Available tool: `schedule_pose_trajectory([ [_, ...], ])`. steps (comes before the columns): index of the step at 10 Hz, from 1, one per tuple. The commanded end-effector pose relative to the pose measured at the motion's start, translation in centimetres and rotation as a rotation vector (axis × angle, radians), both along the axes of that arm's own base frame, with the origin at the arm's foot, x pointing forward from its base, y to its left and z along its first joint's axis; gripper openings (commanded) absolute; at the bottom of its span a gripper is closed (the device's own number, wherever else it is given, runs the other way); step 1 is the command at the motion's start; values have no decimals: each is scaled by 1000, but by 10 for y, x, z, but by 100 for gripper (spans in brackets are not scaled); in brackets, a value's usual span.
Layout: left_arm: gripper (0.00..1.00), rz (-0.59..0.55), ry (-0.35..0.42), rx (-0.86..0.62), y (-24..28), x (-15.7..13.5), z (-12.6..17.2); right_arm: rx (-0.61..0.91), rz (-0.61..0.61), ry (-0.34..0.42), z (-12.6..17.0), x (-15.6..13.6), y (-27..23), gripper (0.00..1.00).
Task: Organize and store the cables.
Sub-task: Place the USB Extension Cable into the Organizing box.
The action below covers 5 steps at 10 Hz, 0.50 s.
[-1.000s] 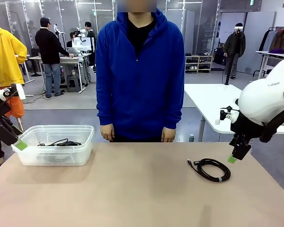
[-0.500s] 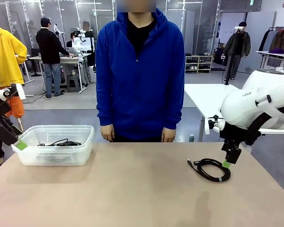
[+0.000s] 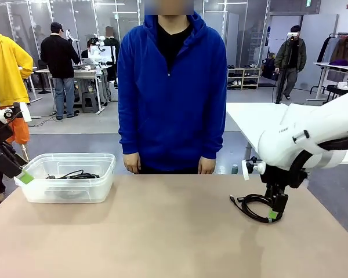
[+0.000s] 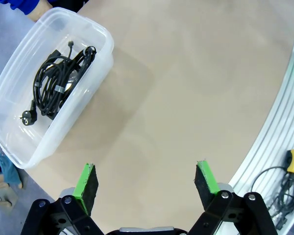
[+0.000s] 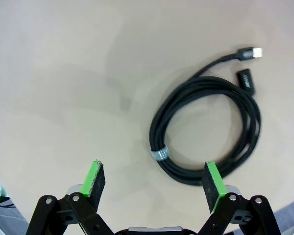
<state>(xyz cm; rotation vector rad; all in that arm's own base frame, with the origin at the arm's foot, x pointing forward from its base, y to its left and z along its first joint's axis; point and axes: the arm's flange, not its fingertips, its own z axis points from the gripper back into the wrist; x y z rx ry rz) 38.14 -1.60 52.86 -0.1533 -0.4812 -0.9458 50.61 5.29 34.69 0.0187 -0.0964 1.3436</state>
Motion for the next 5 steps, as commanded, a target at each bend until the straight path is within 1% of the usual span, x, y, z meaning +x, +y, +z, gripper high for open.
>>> schedule_pose_trajectory([
  [1,100,18,7,9,-1,3,2,-25,45,16,-20,14,-1,100],
  [2,100,18,7,9,-1,3,2,-38,50,38,-28,15,2,100],
  [5,100,18,7,9,-1,3,2,-37,57,60,-39,16,5,100],
])
